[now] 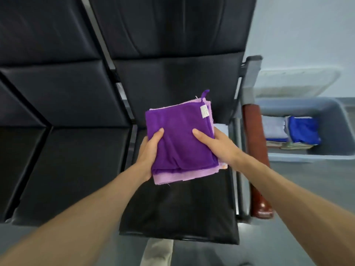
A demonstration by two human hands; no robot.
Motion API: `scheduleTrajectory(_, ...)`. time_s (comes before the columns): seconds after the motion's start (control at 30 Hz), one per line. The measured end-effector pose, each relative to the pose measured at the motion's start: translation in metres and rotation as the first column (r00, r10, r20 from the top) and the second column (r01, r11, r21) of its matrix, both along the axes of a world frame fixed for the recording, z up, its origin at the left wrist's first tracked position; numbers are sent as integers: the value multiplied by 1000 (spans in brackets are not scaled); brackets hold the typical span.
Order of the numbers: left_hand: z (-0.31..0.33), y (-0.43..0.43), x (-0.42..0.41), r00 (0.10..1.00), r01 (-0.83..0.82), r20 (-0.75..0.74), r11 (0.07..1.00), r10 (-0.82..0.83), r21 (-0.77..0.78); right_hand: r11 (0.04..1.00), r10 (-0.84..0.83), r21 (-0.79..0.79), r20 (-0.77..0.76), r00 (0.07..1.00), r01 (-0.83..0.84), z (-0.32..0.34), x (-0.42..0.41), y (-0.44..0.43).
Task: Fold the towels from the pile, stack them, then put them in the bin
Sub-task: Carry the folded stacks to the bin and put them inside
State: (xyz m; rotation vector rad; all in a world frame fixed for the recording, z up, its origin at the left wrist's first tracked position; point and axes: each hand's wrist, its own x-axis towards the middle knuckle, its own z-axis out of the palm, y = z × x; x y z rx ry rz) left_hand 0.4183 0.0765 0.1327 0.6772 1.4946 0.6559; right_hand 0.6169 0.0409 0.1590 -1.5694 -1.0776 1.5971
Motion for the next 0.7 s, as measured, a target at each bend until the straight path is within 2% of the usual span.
scheduleTrajectory(0.07,34,-15,47,998,64,8,998,-64,23,995,-100,-9,-65,993,100,27,48,-30)
scheduleTrajectory(0.17,80,-40,118,976,216,15,976,-216,5,957,-283,-107,-162,945,269,61,116,-70)
scheduleTrajectory(0.33,140,-81,239,912,411,-2,912,-411,-7,860,-507,-175,-170,845,480,102,222,-133)
scheduleTrajectory(0.53,169,-96,333,872,489,25,872,-489,-12,824,-562,-151,-105,820,546,130,310,-162)
scheduleTrajectory(0.7,161,-82,382,863,505,36,862,-504,-36,815,-569,-176,-67,820,551,132,354,-154)
